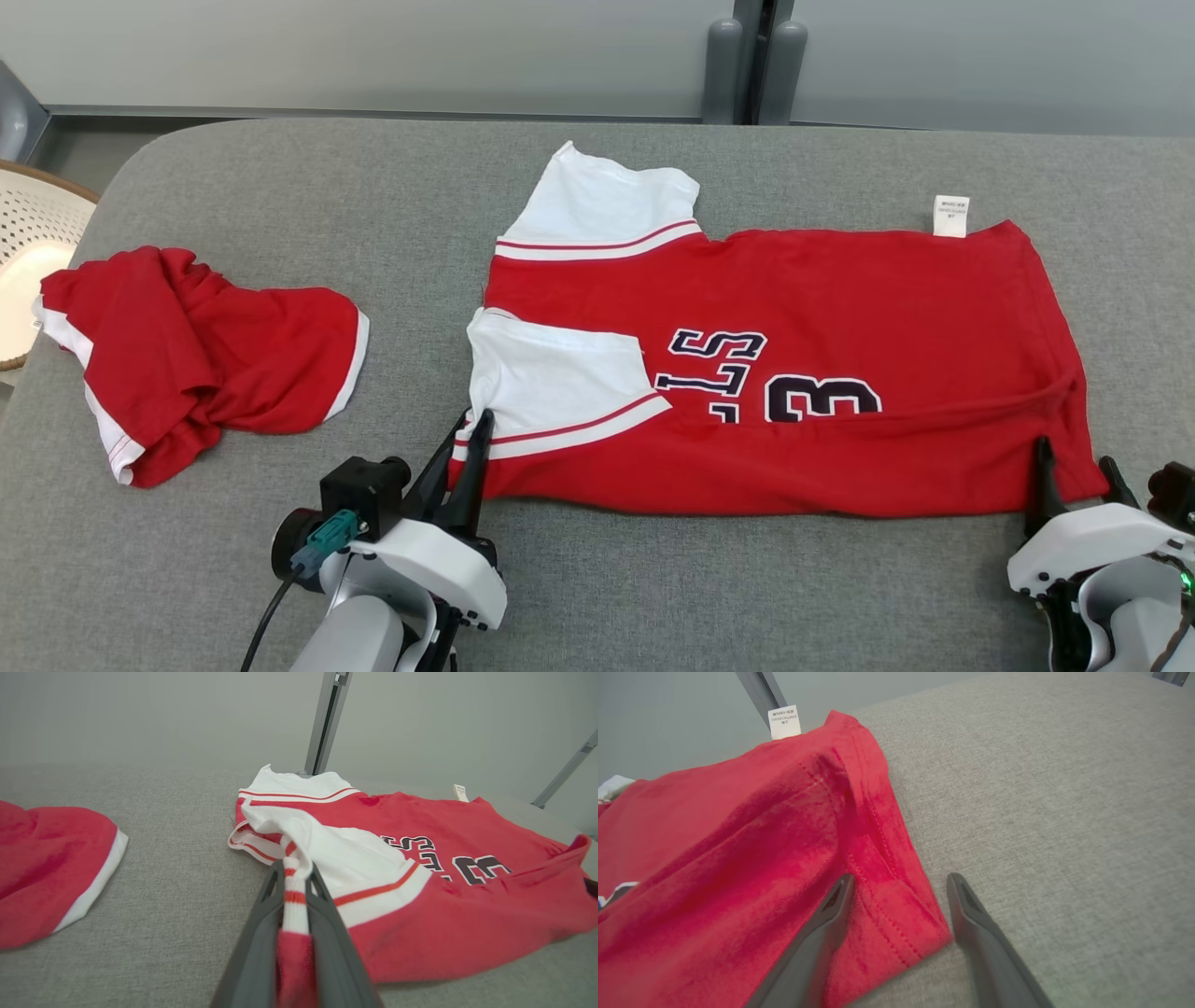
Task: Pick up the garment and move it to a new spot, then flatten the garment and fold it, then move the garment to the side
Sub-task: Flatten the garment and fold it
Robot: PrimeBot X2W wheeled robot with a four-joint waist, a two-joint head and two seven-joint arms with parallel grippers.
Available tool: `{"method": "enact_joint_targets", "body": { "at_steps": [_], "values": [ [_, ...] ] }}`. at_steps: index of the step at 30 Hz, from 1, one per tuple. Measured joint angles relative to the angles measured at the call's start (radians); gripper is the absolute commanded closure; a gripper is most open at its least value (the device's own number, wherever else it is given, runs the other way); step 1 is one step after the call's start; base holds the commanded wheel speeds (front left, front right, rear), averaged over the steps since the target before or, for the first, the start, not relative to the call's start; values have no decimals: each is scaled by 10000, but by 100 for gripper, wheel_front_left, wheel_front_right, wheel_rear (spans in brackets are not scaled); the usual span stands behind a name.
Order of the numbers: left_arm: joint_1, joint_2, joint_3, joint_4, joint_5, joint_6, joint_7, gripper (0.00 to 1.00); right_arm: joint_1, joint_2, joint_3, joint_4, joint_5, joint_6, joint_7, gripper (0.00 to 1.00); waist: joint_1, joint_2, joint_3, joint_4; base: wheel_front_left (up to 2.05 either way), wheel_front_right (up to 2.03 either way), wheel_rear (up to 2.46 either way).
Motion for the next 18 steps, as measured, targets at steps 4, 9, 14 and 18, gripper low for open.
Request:
{"method": "enact_joint_targets", "body": {
  "at_steps": [4,9,14,18],
  "values": [
    [72,-4,67,6,31,-2,0,100,-230,-8,130,314,75,0,-130,100,0,0,-8,7,0,0,0],
    [152,-6,182,121,90,0,0,100,-192,46,311,393,405,4,-464,100,0,0,-158,-130,0,0,0],
    [363,15,270,314,111,-40,-2,100,224,54,692,42,917,4,-543,100,0,0,-362,-353,0,0,0],
    [664,245,255,286,65,-173,0,100,780,104,1160,-569,1511,4,-267,100,0,0,-505,-588,0,0,0]
  ]
}}
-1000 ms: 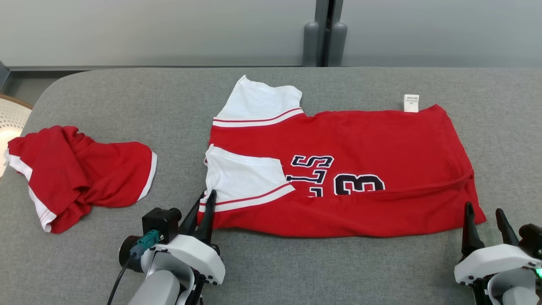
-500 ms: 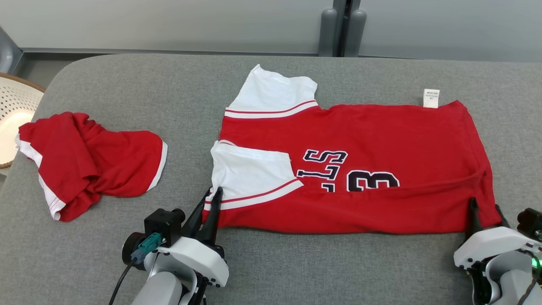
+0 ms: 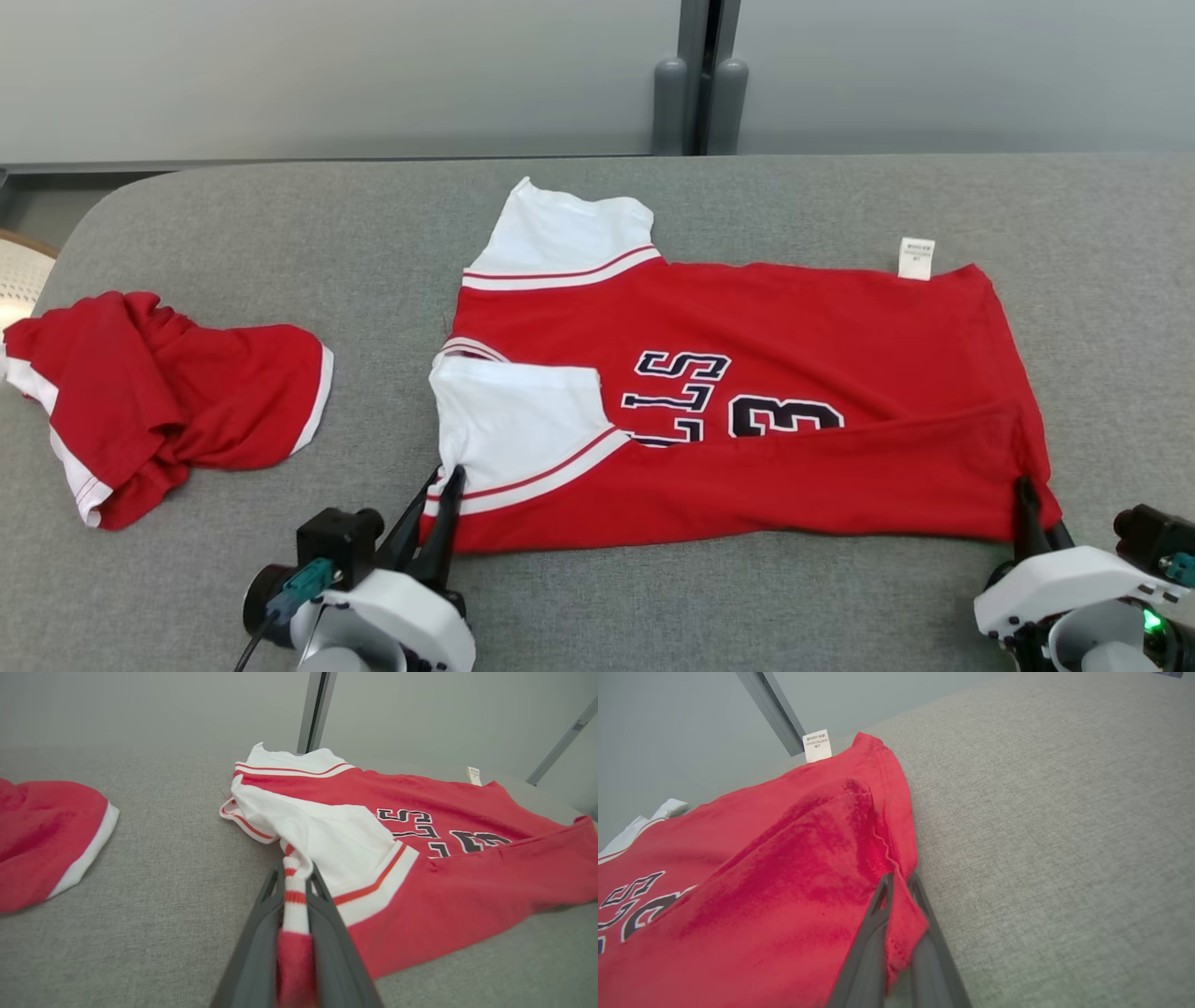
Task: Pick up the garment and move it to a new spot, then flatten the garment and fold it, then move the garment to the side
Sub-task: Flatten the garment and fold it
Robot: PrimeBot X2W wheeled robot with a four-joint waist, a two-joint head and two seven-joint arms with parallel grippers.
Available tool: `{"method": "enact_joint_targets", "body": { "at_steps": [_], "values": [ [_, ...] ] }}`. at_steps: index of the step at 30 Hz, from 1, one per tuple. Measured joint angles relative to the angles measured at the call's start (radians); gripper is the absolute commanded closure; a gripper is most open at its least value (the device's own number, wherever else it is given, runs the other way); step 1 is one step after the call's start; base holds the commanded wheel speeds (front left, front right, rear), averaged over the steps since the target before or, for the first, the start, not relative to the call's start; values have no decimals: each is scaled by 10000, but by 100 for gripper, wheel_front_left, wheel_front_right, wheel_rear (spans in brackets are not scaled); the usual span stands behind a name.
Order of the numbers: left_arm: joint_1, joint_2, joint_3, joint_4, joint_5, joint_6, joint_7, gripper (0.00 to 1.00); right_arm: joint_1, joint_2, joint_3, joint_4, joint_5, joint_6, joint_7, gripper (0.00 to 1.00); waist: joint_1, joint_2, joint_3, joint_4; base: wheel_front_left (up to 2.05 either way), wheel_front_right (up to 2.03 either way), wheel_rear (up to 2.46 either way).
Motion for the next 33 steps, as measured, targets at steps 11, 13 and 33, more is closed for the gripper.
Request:
{"method": "enact_joint_targets", "body": {
  "at_steps": [11,13,33],
  "values": [
    [1003,617,69,-1755,-673,-182,732,100,1814,-255,105,-3300,1177,-2,1624,100,0,0,-103,-239,0,0,0],
    [1126,706,33,-2157,-708,-182,999,100,2131,-303,21,-3875,1225,-2,2069,100,0,0,-103,-215,0,0,0],
    [1474,1028,-353,-3352,-815,52,1987,0,3069,69,-610,-6167,-412,-4,3653,0,0,0,-91,-19,0,0,0]
  ]
}}
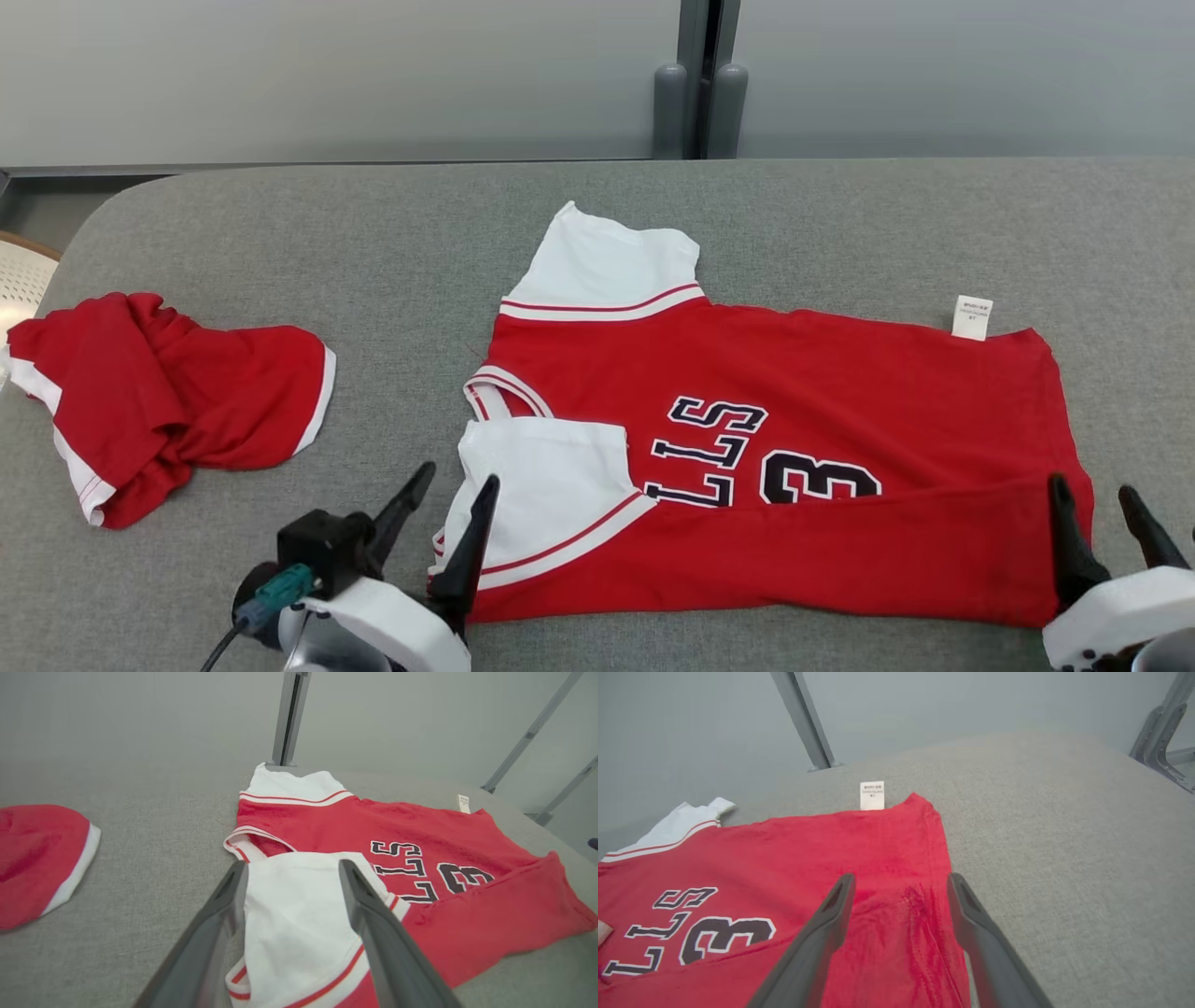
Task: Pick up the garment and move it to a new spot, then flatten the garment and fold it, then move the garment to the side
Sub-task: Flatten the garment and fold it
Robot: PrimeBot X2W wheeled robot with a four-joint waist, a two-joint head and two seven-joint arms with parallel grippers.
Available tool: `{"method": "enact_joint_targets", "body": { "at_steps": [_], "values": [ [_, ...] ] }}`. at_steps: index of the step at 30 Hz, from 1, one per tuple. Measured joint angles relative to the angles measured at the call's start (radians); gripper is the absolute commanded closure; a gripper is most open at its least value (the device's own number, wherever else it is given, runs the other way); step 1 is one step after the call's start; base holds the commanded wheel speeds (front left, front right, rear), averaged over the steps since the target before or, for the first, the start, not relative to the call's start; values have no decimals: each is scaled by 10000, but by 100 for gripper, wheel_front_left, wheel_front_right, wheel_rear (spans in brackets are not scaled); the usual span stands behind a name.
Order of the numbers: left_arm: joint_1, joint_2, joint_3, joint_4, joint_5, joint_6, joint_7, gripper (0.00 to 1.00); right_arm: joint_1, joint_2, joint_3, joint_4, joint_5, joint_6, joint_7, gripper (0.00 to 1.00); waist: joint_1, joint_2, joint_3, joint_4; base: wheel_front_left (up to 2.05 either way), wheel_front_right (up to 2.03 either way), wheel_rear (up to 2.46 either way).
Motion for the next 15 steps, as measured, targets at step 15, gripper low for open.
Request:
{"method": "enact_joint_targets", "body": {
  "at_steps": [15],
  "values": [
    [-2872,-485,489,911,-73,-259,-1634,0,-2172,-579,1687,729,-1043,2,-3404,0,0,0,983,-25,0,0,0]
  ]
}}
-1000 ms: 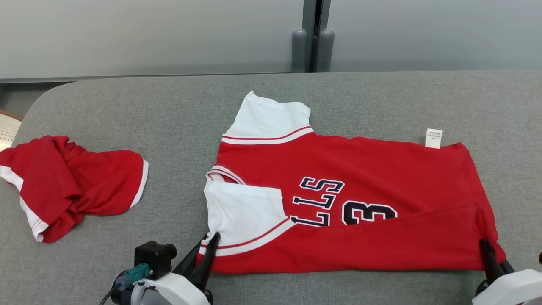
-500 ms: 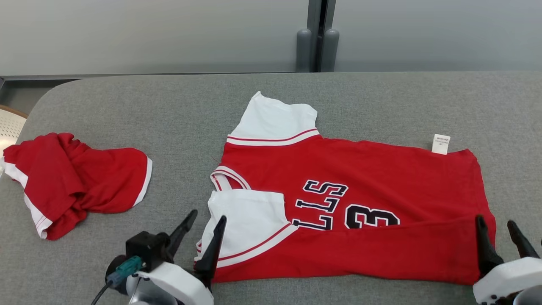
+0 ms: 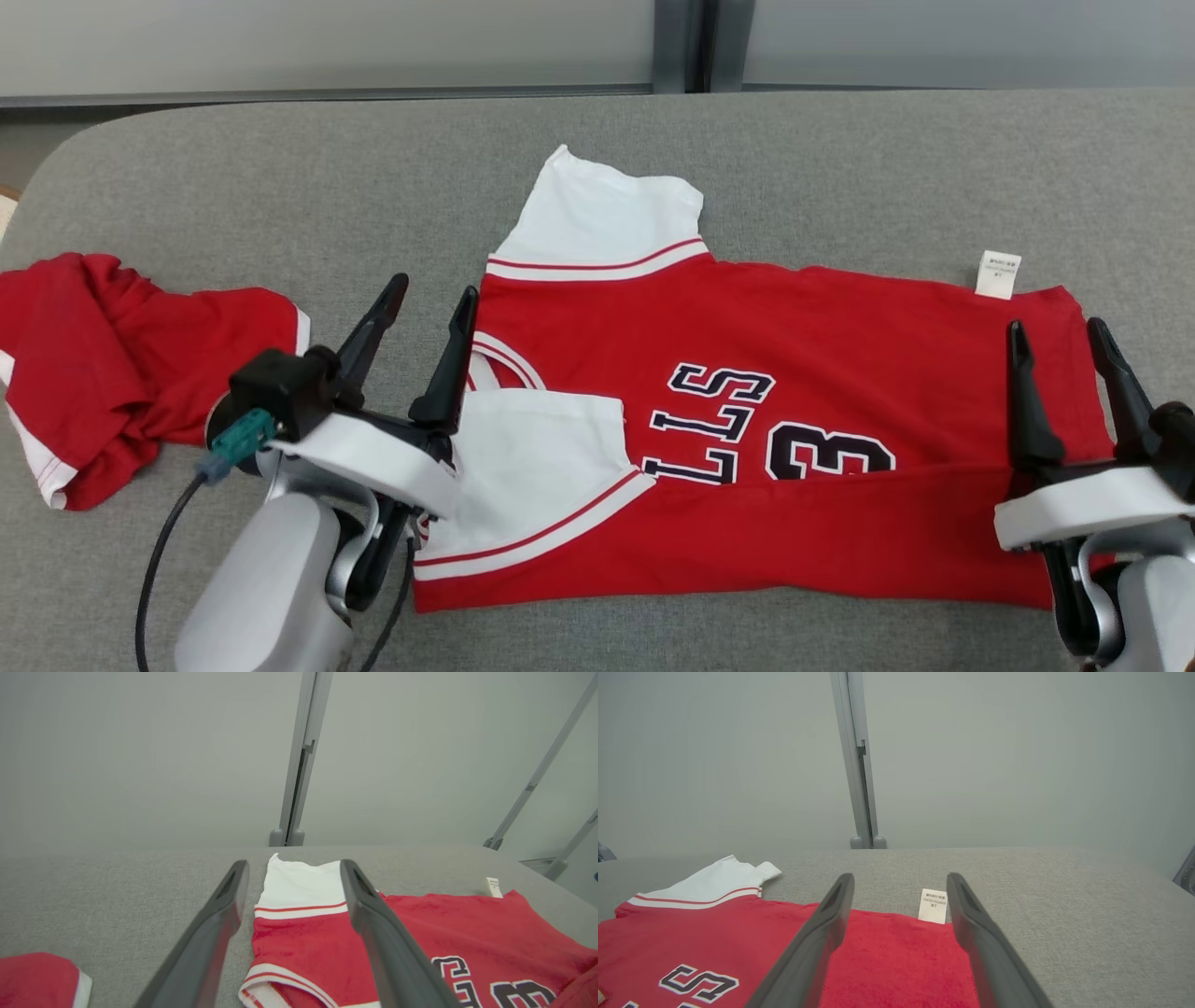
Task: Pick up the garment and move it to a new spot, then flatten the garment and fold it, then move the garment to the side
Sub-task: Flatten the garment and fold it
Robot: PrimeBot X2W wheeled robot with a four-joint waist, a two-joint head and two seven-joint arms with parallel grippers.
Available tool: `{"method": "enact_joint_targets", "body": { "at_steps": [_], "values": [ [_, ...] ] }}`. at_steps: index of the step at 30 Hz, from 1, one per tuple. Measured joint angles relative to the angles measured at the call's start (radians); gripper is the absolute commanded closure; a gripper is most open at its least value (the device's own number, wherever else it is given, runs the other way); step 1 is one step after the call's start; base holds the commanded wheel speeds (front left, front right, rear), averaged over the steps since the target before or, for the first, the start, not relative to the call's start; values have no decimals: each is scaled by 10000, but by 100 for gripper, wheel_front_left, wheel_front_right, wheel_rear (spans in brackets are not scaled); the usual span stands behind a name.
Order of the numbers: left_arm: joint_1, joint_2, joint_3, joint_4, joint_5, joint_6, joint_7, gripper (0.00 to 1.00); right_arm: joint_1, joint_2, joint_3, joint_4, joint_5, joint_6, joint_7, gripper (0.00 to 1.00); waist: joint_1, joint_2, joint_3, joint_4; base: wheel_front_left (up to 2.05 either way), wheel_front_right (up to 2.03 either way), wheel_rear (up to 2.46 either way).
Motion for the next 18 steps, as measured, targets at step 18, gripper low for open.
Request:
{"method": "enact_joint_targets", "body": {
  "at_steps": [18],
  "values": [
    [-6336,2441,-2284,2694,-516,-228,4125,0,-3039,8,1104,688,-374,0,-79,0,0,0,2538,-1539,0,0,0]
  ]
}}
